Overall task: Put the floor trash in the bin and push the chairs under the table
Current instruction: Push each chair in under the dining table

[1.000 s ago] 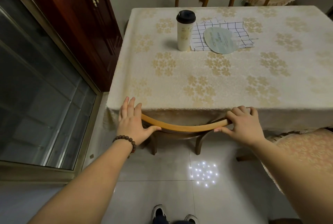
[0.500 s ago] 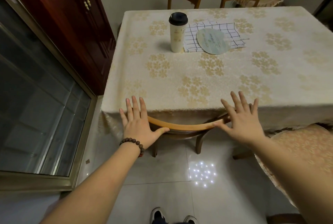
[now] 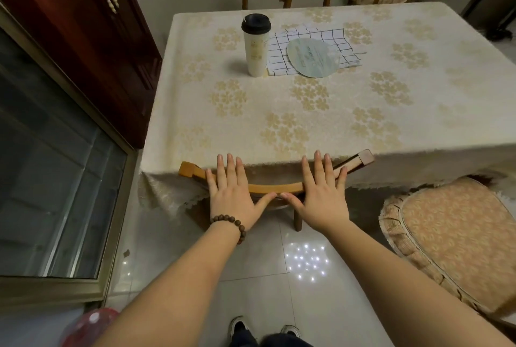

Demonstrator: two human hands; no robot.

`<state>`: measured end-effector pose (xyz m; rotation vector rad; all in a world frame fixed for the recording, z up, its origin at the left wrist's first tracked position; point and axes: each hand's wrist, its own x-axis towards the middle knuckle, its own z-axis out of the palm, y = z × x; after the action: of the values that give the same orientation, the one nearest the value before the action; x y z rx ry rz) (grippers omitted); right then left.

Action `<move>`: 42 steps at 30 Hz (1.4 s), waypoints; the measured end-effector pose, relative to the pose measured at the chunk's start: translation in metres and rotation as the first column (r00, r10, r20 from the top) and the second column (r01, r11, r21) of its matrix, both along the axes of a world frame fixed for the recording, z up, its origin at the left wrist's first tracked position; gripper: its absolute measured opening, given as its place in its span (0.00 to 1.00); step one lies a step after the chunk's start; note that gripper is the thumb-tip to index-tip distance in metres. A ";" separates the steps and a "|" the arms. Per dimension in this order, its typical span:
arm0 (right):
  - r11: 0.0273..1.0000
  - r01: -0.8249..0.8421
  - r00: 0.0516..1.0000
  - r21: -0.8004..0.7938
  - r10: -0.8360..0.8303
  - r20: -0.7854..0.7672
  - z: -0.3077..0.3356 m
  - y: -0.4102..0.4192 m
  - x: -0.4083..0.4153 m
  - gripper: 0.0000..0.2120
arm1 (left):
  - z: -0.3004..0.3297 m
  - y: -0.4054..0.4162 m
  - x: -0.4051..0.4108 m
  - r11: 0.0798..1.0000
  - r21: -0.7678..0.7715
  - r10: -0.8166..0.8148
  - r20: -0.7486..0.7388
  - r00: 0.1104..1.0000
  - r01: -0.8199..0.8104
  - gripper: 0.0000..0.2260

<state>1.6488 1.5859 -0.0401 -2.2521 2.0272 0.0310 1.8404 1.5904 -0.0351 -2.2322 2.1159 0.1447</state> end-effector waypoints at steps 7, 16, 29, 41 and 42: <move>0.998 -0.018 0.990 0.065 0.008 0.139 0.022 0.002 -0.008 0.39 | 0.018 0.003 0.011 0.993 0.061 -0.095 -0.111 0.989 0.102 0.37; 0.957 0.276 0.902 -0.091 -0.225 0.368 0.023 0.086 -0.045 0.33 | 0.029 0.040 -0.067 0.937 -0.107 -0.349 -0.236 0.907 0.333 0.34; 0.601 0.799 0.587 -0.036 -0.764 0.269 0.010 0.301 -0.179 0.31 | 0.000 0.159 -0.237 0.689 -0.021 -0.687 -0.337 0.644 0.725 0.35; 0.484 0.875 0.462 -0.009 -0.830 0.314 -0.003 0.501 -0.325 0.29 | 0.005 0.334 -0.407 0.612 -0.102 -0.765 -0.326 0.555 0.784 0.34; 0.486 0.874 0.464 -0.006 -0.830 0.308 -0.003 0.519 -0.343 0.29 | 0.008 0.353 -0.424 0.619 -0.112 -0.760 -0.334 0.557 0.778 0.34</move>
<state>1.3060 2.1044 -0.0431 -0.9081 2.7910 -0.5150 1.4166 1.9436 -0.0274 -1.0775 3.0180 0.5636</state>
